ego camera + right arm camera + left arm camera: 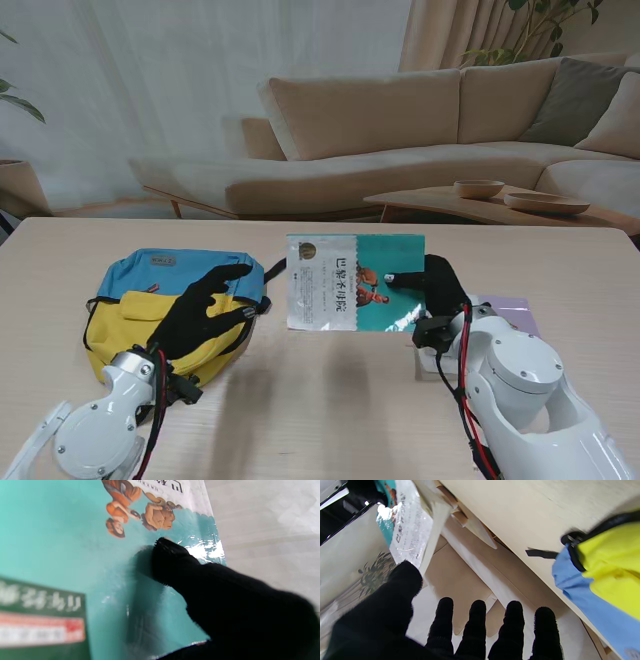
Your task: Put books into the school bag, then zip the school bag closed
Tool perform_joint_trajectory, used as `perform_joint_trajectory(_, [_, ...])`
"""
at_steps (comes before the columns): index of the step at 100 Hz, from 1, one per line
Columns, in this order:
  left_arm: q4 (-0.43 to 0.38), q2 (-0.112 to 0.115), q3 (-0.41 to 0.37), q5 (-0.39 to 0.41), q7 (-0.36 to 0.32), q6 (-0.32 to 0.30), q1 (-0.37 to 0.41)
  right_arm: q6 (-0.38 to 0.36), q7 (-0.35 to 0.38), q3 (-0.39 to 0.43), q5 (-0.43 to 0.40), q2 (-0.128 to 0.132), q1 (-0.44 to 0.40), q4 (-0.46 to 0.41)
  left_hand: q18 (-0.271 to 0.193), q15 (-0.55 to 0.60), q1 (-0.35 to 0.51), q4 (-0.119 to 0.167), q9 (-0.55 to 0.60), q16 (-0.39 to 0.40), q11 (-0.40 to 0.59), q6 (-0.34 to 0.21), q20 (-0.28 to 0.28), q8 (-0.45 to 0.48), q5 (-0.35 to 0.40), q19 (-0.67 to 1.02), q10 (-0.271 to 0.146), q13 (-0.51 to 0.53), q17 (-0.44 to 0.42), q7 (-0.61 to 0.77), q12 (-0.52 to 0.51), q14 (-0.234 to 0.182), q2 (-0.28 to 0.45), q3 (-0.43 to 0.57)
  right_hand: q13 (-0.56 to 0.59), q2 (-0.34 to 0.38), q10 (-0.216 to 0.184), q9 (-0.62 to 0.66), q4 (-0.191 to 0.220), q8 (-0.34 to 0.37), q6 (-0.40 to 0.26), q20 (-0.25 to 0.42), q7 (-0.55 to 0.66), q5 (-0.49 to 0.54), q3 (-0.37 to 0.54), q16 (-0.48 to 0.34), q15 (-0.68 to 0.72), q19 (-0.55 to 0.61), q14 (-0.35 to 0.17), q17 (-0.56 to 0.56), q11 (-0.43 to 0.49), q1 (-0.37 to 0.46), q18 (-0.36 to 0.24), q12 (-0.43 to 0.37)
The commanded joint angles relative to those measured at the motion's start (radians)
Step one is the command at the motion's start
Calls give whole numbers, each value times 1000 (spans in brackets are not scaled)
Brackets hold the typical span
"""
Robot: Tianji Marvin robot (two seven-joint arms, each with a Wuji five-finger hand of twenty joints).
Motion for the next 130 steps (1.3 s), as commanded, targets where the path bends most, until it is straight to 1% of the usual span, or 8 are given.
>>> perform_joint_trajectory(1, [-17,20,-29,17,-35,8,10,12,14,3,6,-12,7,8,-37,-23,4,24,5,-12,-16,-31,9,-4,-2,-30,-32,-26,-20,14,-10,-39,-2,-28,67,70,9,13,-3,122,-168,6,183,191,133,13,40,45,1,54,26,119,-11,23])
perform_joint_trajectory(27, [-64,74,-153,342,-239,15,53,17,16,11,32,-15,15,29,-65,-61,15,33,-5,-21,-19,-66,19,25,-19,-98,-76,-44,-24,9,1,-85,33,-79,67,71,9,11,-3,129,-167,3,179,191,133,9,35,43,-1,53,28,119,-10,20])
perform_joint_trajectory(55, [-120,104,-300,540,-410,-106,148,15,16,18,50,-16,12,32,-113,-100,11,46,-48,-40,-25,-135,7,36,-42,-187,-133,-74,-37,-40,2,-143,44,-105,66,72,9,11,-3,134,-166,1,177,192,133,8,35,42,0,52,32,120,-8,18])
perform_joint_trajectory(83, [-102,95,-375,702,-358,-157,230,17,13,21,54,-17,11,35,-130,-107,-18,38,-70,-48,-15,-165,15,42,-38,-217,-155,-82,-28,-81,6,-165,-6,-47,67,72,9,11,-3,136,-166,-2,176,192,134,6,31,39,1,52,34,120,-3,15])
perform_joint_trajectory(94, [-73,93,-377,770,-332,-159,234,19,15,21,53,-17,9,34,-142,-112,-36,28,-114,-52,-25,-251,18,-7,-40,-233,-174,-101,-31,-206,-2,-177,-33,-16,66,73,9,10,-3,139,-164,-4,176,193,134,6,30,37,0,50,35,120,-2,15])
perform_joint_trajectory(102, [-48,93,-374,817,-308,-168,230,22,16,21,51,-17,10,34,-159,-123,-51,12,-133,-57,-101,-325,14,-36,-44,-273,-197,-130,-33,-351,-37,-193,-67,2,67,72,10,9,-3,141,-165,-5,177,193,134,5,29,37,0,50,36,120,-2,14])
perform_joint_trajectory(118, [-21,96,-359,924,-290,-173,215,25,17,23,53,-16,7,33,-172,-133,-71,-10,-169,-60,-186,-310,26,-47,-50,-316,-225,-160,-36,-512,-23,-206,-98,-3,67,73,9,8,-4,146,-165,-7,179,194,135,4,28,36,2,50,38,120,-1,14])
perform_joint_trajectory(130, [-2,99,-344,988,-280,-165,202,26,15,23,56,-17,5,31,-176,-131,-55,-4,-184,-55,-236,-304,47,-176,-43,-328,-234,-170,-33,-554,0,-213,-96,18,67,73,9,8,-4,149,-164,-7,179,193,135,4,27,36,2,50,38,121,0,14])
